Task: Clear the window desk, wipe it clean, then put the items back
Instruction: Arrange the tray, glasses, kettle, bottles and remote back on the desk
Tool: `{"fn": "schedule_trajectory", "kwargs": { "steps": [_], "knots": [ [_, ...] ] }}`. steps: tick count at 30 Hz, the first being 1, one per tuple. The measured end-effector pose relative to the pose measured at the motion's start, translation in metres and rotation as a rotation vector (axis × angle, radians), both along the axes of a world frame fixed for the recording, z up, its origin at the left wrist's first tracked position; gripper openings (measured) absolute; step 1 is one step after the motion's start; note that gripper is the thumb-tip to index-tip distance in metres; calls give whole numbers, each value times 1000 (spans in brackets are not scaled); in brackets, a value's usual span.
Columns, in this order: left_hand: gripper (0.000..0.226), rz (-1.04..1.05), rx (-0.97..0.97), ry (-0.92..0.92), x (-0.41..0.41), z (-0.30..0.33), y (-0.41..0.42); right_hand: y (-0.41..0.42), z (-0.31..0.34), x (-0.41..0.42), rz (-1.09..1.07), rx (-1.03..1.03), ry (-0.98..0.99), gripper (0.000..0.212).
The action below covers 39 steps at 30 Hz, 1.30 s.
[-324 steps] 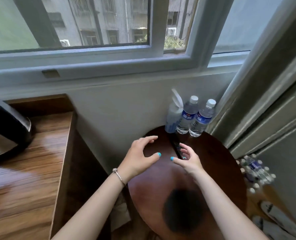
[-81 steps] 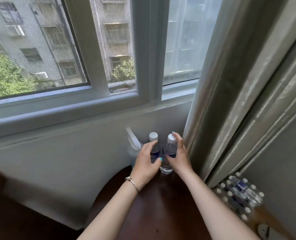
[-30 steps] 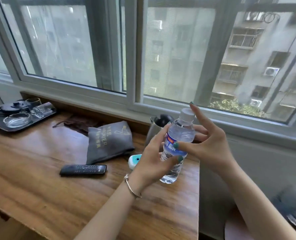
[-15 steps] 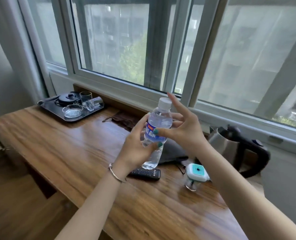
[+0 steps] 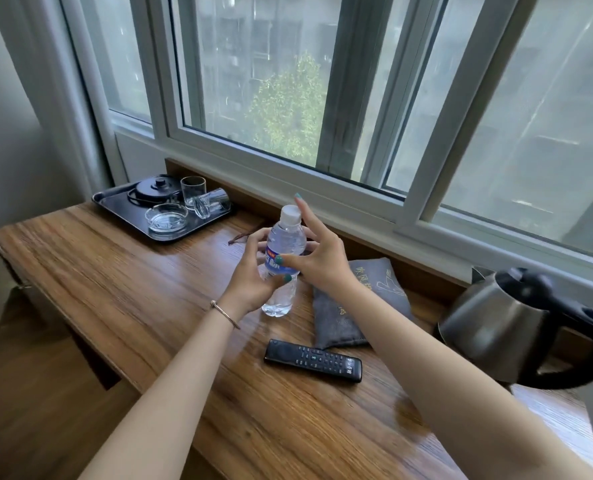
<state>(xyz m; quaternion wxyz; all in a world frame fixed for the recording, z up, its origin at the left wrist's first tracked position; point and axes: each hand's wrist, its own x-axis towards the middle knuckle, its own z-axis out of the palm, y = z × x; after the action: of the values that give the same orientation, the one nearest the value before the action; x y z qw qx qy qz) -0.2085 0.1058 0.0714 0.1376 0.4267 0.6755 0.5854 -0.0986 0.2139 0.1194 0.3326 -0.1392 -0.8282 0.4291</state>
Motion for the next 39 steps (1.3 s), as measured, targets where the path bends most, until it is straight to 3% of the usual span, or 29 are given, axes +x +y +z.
{"fn": "schedule_trajectory", "kwargs": {
  "steps": [17,27,31,39],
  "knots": [
    [91,-34,31,10,-4,-21,5,13,-20,-7,-24,6,-134,103],
    [98,-89,-86,44,8,3,-3,-7,3,-4,-27,-16,-253,112],
    [111,26,-112,76,18,18,-13,-11,11,5,-77,5,-252,132],
    [108,177,0,291,55,43,-22,-13,25,69,-94,85,-183,120]
  ]
}}
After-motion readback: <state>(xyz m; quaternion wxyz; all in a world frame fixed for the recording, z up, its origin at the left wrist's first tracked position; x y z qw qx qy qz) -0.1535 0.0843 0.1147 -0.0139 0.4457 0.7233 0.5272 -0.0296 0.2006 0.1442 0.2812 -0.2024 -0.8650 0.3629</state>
